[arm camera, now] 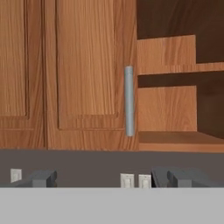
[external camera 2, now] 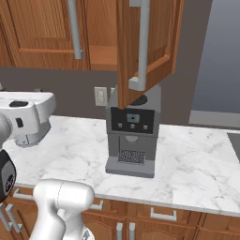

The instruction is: Close all open cabinet doors.

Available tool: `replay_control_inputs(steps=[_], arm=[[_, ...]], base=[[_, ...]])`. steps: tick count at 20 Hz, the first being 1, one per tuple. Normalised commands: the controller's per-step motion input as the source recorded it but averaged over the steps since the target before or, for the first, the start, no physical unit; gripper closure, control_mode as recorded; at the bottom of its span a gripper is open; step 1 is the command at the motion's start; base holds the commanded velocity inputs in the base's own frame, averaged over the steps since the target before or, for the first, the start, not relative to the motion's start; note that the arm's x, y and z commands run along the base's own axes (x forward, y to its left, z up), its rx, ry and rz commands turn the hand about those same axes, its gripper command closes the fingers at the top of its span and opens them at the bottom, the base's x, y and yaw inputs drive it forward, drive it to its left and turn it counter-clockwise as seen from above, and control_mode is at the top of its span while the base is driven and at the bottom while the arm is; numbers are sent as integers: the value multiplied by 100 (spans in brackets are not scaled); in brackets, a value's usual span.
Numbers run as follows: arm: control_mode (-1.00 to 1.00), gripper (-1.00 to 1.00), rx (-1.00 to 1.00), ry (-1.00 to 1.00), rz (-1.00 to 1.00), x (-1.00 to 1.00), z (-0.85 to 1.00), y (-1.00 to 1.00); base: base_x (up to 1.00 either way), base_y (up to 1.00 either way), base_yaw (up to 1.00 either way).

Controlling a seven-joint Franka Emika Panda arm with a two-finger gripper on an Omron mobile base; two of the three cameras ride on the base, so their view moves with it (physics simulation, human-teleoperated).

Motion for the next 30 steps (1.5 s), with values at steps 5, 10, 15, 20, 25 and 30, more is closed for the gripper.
replay_control_inputs(steps=[5, 10, 15, 20, 25, 30], arm=[[-100, -100, 0, 0, 0, -43, 0, -14], [-100, -100, -1, 0, 0, -34, 0, 0], [-100, -100, 0, 0, 0, -18, 0, -13], [-100, -100, 0, 0, 0, 0, 0, -45], [-100, -100, 0, 0, 0, 0, 0, -53], [-100, -100, 0, -3, 2, -8, 0, -53]], base=[[0, 0, 0], [0, 0, 0], [0, 0, 0], [0, 0, 0], [0, 0, 0], [0, 0, 0]])
